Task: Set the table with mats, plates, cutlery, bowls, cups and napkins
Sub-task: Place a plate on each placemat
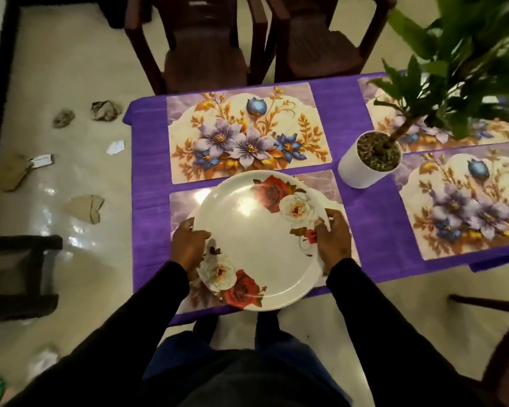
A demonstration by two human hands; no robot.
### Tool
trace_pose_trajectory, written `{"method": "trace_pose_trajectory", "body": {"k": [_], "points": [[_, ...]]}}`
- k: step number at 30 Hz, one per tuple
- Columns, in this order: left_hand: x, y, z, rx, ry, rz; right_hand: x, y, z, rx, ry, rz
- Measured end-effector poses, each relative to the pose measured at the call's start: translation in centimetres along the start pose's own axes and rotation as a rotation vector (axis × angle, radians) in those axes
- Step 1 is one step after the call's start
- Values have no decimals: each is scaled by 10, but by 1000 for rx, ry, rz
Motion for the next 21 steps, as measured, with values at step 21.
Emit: {"method": "trace_pose_trajectory", "body": {"k": [21], "points": [[-17, -24, 12, -272, 334, 79, -17, 59, -1, 143, -456, -47]]}}
Point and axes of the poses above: each hand's wrist, its own y-axis towards the middle knuckle, its own z-axis out of the palm, x = y × z, the point moved 6 cm from there along y, towards the middle knuckle, and after that the axes turned 8 degrees about -y, right-handed, at the moved point
